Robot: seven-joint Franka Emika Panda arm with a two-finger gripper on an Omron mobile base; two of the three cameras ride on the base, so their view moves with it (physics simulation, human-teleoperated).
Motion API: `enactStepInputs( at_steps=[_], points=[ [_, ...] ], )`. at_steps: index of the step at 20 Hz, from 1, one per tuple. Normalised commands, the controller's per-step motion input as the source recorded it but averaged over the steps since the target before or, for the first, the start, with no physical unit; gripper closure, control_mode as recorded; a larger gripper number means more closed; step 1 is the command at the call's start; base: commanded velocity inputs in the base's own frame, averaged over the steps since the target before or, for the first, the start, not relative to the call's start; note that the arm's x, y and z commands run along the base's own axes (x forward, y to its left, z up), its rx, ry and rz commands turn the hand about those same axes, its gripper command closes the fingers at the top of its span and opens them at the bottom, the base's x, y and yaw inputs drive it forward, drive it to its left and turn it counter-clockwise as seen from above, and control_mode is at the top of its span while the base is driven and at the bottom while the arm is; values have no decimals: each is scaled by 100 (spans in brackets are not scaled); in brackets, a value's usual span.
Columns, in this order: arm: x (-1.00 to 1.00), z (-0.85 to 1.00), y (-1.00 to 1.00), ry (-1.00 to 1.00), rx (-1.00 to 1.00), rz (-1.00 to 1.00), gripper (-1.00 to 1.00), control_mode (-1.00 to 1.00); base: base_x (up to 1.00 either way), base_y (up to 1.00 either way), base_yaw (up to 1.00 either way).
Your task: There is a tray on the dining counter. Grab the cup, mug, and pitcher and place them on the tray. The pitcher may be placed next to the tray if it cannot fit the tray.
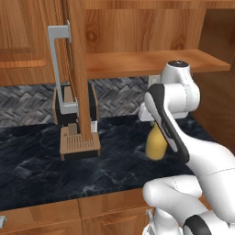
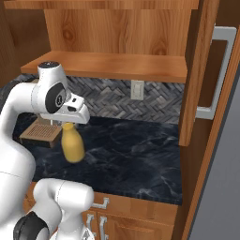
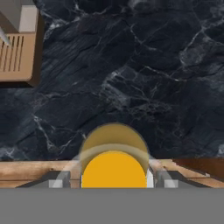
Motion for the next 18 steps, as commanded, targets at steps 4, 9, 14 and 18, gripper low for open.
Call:
enactStepInputs(
  at_steps=[4,9,14,18],
  points=[
    [-13,30,0,0,0,0,100,-100,0,0,0],
    [-9,24,0,0,0,0,100,-100,0,0,0],
    [-8,11,0,0,0,0,100,100,-11,0,0],
    [-35,6,0,0,0,0,100,-100,0,0,0]
  ],
)
